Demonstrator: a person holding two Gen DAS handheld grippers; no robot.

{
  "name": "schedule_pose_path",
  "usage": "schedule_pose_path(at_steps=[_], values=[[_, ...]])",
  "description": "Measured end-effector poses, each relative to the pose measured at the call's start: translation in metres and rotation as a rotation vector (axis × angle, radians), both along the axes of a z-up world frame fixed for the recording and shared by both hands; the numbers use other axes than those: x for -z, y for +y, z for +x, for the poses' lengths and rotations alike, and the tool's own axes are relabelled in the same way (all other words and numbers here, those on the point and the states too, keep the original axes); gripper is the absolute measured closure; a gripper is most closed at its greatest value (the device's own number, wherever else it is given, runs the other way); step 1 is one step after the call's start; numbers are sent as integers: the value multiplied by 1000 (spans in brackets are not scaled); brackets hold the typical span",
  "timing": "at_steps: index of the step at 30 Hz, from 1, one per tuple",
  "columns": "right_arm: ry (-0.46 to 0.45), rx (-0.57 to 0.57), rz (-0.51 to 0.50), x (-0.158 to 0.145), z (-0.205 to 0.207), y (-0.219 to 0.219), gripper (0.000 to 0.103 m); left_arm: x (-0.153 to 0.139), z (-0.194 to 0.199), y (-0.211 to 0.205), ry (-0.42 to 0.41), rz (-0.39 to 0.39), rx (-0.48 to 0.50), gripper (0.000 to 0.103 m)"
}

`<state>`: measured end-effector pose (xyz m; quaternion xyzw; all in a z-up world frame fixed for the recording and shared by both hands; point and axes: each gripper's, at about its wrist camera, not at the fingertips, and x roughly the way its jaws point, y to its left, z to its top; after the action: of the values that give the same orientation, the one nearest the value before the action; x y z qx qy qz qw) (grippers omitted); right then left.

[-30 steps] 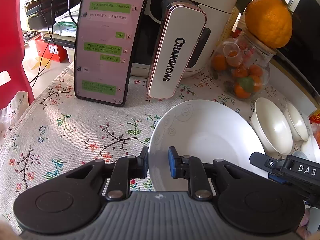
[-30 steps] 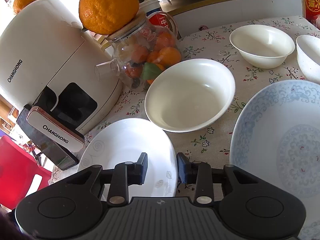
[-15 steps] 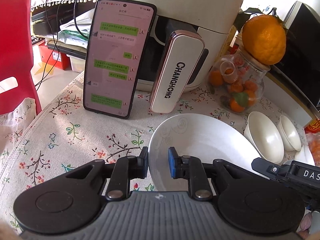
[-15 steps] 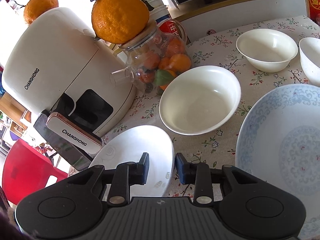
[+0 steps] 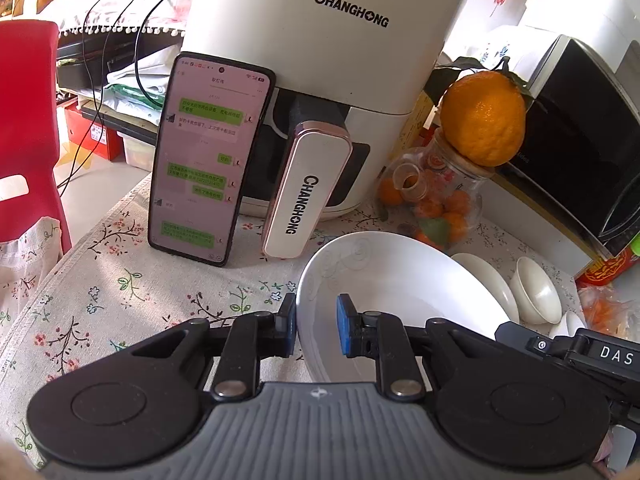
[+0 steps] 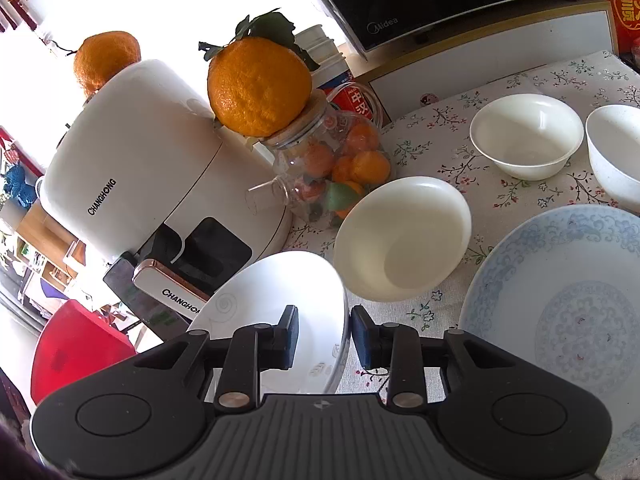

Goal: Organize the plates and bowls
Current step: 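Lift the white plate with both tools toward the blue plate stack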

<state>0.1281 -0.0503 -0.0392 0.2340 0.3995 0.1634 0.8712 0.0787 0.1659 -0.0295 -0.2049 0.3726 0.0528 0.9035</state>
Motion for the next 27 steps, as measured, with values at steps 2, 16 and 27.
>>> schedule_pose_path(at_steps=[2, 16, 27], values=[[0, 4, 2, -2, 0, -4, 75, -2, 0, -3, -8, -6, 9, 85], [-18, 55, 0, -17, -14, -54, 75, -11, 3, -45, -44, -33, 105, 86], [-16, 114, -41, -22, -31, -103, 75, -12, 8, -92, -53, -42, 212, 86]])
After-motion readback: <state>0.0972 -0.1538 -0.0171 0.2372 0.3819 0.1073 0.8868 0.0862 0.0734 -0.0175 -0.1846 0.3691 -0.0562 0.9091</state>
